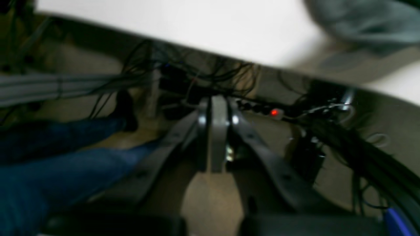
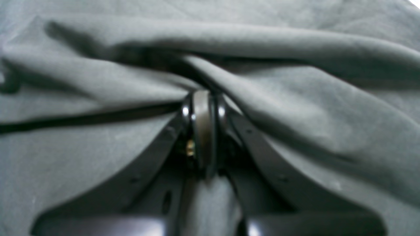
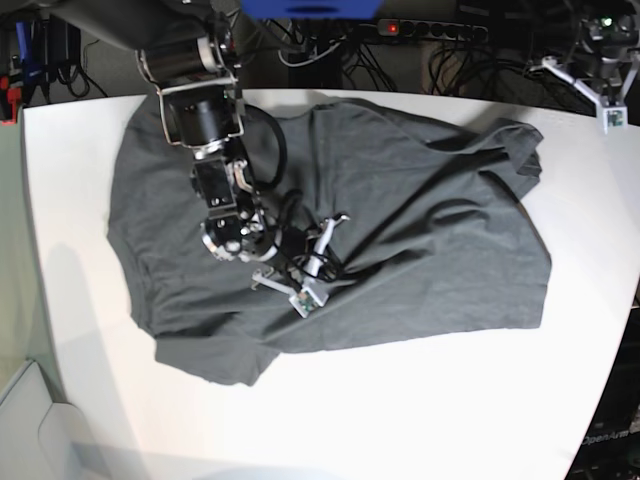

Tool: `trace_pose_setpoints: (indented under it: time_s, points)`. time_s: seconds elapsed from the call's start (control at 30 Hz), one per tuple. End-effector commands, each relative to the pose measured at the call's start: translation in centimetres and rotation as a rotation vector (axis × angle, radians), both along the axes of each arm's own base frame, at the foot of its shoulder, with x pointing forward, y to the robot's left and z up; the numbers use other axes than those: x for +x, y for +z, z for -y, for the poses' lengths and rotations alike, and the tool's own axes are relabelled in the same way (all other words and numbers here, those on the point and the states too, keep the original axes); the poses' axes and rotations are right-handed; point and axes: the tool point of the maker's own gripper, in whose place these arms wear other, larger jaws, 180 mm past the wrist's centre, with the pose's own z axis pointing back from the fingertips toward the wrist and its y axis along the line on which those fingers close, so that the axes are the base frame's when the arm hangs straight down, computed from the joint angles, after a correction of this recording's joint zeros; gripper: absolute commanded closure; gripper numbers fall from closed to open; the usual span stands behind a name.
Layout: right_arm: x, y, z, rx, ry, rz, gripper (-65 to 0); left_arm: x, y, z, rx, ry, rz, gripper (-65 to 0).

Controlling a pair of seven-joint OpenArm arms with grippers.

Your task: Layout the t-shirt on the table in an organized manner, then fold the t-shirt properly

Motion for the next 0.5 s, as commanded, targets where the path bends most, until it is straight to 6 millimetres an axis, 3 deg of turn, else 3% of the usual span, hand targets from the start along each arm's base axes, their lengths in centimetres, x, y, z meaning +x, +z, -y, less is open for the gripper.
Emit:
trace_pose_setpoints:
  time_s: [0.0,0.1,0.27,0.47]
  points:
    - [1.2,1.0,0.4,-0.01,-0.019,0.025,-3.7,-0.7,0.8,-0.9,0.03,0.012,0.003,-0.4]
    - [1.4,0.9,1.1,-0.005,-0.042,0.018,-3.7,-2.1,1.1,-1.7,0.041,0.014,-0.018,-0.4]
    - [1.2,0.8,1.1,-0.005,-0.042,0.015,-3.7,-2.4,1.9,-0.2,-0.084,-0.082,0.022,-0.4]
    - [1.1,0.8,0.8,-0.01,-0.033,0.017,-3.8,3.6,2.5,2.9,-0.233,-0.127,0.158,-0.3]
